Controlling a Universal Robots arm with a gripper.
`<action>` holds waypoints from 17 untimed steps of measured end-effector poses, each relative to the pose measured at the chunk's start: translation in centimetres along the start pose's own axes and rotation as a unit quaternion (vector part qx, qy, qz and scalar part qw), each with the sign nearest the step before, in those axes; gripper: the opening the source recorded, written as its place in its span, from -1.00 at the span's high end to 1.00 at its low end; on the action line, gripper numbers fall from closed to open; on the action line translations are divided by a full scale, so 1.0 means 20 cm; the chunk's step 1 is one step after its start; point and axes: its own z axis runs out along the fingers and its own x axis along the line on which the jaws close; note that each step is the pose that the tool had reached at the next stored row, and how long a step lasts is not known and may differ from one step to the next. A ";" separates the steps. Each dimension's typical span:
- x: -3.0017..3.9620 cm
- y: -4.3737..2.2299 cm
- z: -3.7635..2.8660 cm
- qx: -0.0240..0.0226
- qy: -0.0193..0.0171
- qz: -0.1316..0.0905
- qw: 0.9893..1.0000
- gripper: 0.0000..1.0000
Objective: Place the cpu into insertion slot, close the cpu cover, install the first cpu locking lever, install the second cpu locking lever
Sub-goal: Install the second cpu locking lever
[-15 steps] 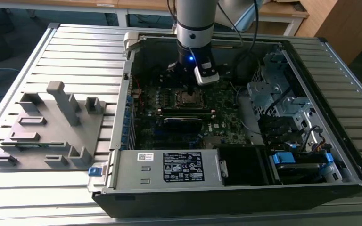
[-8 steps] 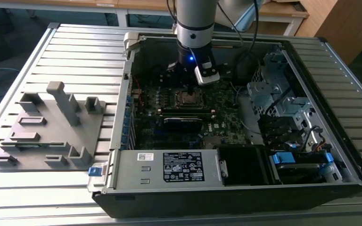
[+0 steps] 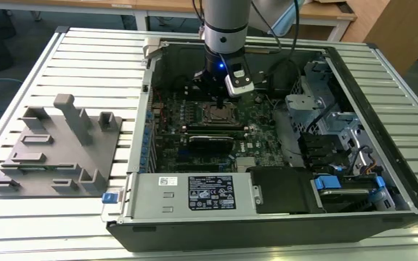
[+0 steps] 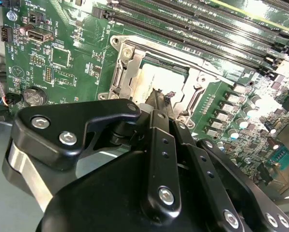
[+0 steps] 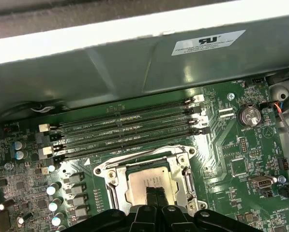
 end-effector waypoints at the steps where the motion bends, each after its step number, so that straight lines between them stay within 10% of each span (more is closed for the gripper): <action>1: 0.000 0.000 0.000 0.000 0.000 0.000 1.000 0.80; 10: -0.001 0.001 -0.012 0.000 0.000 0.000 1.000 0.80; 11: -0.005 0.004 -0.075 0.000 0.000 0.000 1.000 0.80; 17: -0.006 0.005 -0.098 0.000 0.000 0.000 1.000 0.80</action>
